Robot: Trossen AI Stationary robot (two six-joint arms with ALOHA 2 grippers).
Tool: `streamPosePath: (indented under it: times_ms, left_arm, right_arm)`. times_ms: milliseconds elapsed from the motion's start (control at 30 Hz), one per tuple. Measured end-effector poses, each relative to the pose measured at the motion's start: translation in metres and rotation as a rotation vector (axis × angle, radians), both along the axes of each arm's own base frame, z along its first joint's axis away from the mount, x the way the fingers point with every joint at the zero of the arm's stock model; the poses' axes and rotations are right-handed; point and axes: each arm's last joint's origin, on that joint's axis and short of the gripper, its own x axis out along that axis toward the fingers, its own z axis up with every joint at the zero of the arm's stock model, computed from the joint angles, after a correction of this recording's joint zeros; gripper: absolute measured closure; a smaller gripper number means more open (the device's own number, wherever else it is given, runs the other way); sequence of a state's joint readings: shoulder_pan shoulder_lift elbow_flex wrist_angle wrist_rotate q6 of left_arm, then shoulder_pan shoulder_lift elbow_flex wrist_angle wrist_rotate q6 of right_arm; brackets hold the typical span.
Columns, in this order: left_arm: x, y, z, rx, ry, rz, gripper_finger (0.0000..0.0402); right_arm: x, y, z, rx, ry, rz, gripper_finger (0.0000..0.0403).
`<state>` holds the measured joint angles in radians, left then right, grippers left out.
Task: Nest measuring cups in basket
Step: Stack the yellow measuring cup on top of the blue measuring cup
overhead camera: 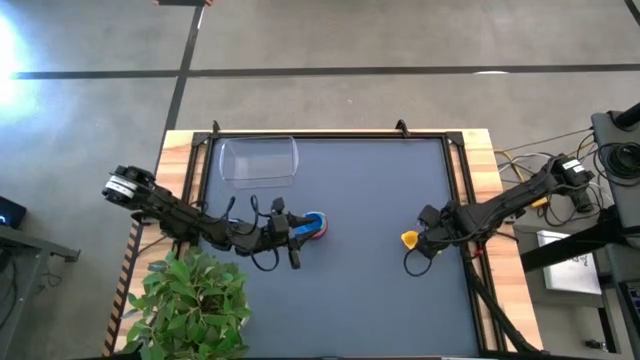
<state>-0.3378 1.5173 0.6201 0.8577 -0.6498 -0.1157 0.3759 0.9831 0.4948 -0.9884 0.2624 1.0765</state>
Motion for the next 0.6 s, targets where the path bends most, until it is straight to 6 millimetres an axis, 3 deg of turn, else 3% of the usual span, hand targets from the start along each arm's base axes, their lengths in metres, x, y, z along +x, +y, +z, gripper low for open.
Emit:
streamPosePath:
  times_ms: [400, 600]
  left_arm:
    - [0.000, 0.000, 0.000, -0.002, -0.003, -0.005, 0.0290]
    - [0.000, 0.000, 0.000, -0.001, 0.001, -0.006, 0.0290]
  right_arm:
    - [0.017, 0.012, -0.014, 0.148, 0.121, 0.034, 0.0161]
    - [0.047, 0.027, -0.006, 0.301, -0.044, 0.133, 0.0160]
